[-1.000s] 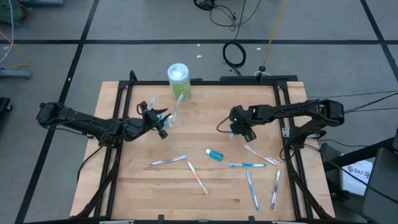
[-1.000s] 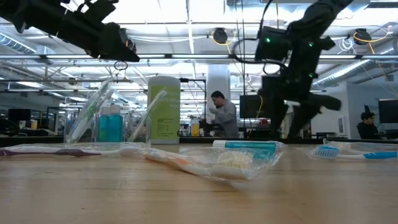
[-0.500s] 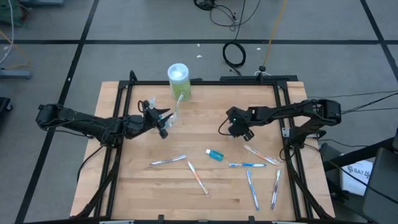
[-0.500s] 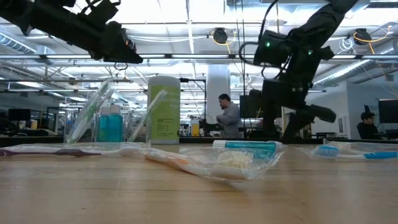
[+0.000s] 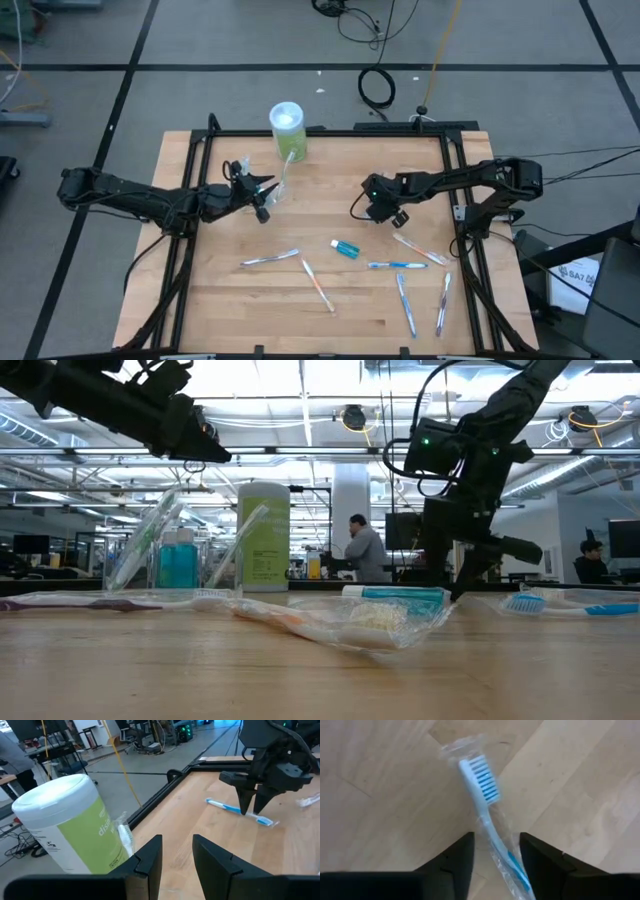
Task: Pick & Place toothbrushing station
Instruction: Put the top blue toothbrush into the transparent organizer
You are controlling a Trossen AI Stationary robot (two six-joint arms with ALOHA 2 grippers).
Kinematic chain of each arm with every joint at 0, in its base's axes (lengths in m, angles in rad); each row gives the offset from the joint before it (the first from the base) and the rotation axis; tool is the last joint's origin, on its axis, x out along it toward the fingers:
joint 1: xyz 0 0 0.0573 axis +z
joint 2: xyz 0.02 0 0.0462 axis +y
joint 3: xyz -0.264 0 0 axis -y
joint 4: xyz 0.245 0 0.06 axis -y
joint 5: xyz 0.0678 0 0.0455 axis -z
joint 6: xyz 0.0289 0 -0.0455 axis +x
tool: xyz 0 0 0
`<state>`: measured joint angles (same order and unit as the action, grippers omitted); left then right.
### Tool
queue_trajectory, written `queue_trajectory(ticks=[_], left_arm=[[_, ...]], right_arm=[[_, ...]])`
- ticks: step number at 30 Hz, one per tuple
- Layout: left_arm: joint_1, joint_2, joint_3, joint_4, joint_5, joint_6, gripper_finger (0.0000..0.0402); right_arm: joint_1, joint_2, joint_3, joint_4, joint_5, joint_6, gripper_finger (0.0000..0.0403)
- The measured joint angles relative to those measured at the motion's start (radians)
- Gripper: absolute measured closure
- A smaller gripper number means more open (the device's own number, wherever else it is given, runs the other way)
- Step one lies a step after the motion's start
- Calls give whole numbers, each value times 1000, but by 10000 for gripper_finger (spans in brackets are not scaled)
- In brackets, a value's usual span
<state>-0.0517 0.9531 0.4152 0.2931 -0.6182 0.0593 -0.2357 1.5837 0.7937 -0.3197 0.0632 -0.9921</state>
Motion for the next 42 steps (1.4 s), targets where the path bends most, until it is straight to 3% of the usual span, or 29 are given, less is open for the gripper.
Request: queue_trajectory(ticks=[13, 25, 35, 38, 42], left_arm=[[-3, -15, 0, 16, -3, 10, 289], [-50, -184, 0, -31, -11, -7, 289], [-75, -195, 0, -47, -7, -13, 289], [-75, -195, 0, -81, 47, -44, 289], [-76, -194, 0, -157, 265, -101, 289]], right_arm=[[-3, -9, -3, -10, -39, 184, 392], [33, -34, -6, 43, -44, 380, 395], [49, -59, -3, 130, -45, 505, 387], [49, -86, -4, 120, -44, 581, 392], [71, -127, -2, 158, -44, 694, 392]])
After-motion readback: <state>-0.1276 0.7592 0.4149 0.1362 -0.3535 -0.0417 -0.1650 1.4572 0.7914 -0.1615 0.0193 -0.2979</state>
